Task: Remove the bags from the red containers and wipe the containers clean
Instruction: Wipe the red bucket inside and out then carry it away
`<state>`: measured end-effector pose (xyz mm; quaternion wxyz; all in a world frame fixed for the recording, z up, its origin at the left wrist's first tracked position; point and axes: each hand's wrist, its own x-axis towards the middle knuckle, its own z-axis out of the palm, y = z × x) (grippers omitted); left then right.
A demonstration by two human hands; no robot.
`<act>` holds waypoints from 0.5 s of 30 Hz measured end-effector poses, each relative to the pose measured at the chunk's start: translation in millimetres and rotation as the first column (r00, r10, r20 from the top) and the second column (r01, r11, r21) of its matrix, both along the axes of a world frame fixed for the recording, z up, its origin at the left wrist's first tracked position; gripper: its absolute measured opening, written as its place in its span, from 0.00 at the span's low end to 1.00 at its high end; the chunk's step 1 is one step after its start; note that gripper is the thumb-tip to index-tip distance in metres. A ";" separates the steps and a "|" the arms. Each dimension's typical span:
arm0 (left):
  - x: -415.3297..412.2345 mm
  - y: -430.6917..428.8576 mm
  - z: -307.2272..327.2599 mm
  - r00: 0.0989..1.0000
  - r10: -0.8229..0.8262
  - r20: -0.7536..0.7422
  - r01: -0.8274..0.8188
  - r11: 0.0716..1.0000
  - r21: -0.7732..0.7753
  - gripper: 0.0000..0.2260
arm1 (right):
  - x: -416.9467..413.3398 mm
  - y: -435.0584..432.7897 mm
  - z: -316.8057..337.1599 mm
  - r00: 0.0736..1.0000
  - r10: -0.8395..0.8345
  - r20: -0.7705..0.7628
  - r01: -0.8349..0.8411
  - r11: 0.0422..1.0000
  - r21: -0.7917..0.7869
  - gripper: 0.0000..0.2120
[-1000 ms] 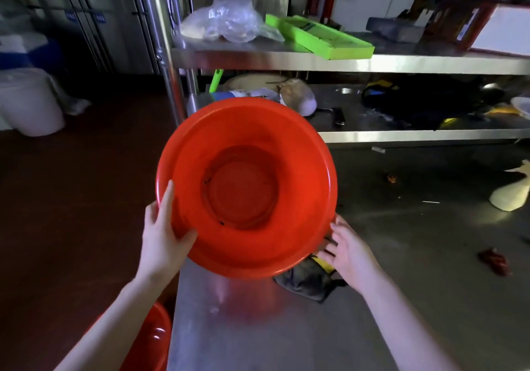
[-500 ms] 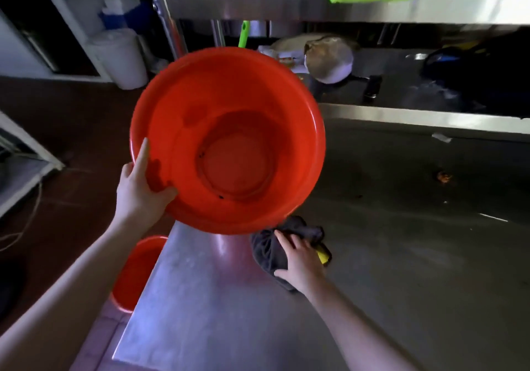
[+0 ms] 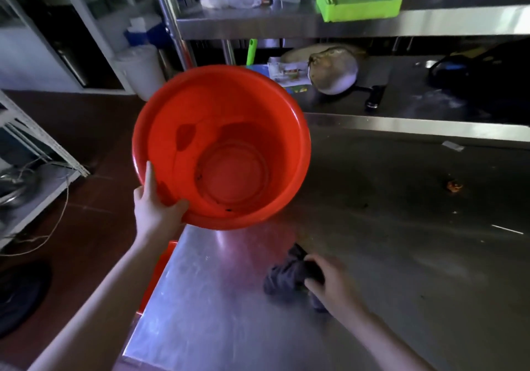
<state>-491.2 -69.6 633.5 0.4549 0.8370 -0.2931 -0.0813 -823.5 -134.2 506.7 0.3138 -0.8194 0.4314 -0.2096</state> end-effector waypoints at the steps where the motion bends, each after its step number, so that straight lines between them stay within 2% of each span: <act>1: -3.3 1.4 1.0 1.000 -0.013 0.010 0.013 1.000 -0.010 0.48 | -2.9 -1.8 20.6 0.995 -0.044 0.084 0.042 0.999 0.031 0.16; 4: -8.4 4.0 0.6 0.997 -0.060 0.047 0.061 0.997 -0.039 0.47 | -14.3 -9.5 88.7 0.965 -0.100 0.244 0.101 0.995 0.007 0.21; 8: -13.0 8.8 -0.4 0.993 -0.113 0.042 0.116 0.989 -0.097 0.46 | -13.8 -19.8 181.5 0.880 -0.090 0.467 0.138 0.988 -0.070 0.13; 11: -19.6 12.9 -0.2 0.990 -0.143 -0.001 0.142 0.980 -0.141 0.45 | 2.3 -32.3 227.7 0.749 -0.107 0.654 0.214 0.973 -0.086 0.12; 13: -26.5 19.4 -4.7 0.987 -0.162 -0.026 0.155 0.972 -0.177 0.45 | 13.8 -37.0 248.9 0.732 -0.091 0.676 0.259 0.954 -0.152 0.14; 15: -34.2 28.1 -12.6 0.983 -0.183 -0.035 0.171 0.962 -0.211 0.45 | 25.8 -32.9 257.5 0.788 -0.041 0.614 0.236 0.941 -0.241 0.16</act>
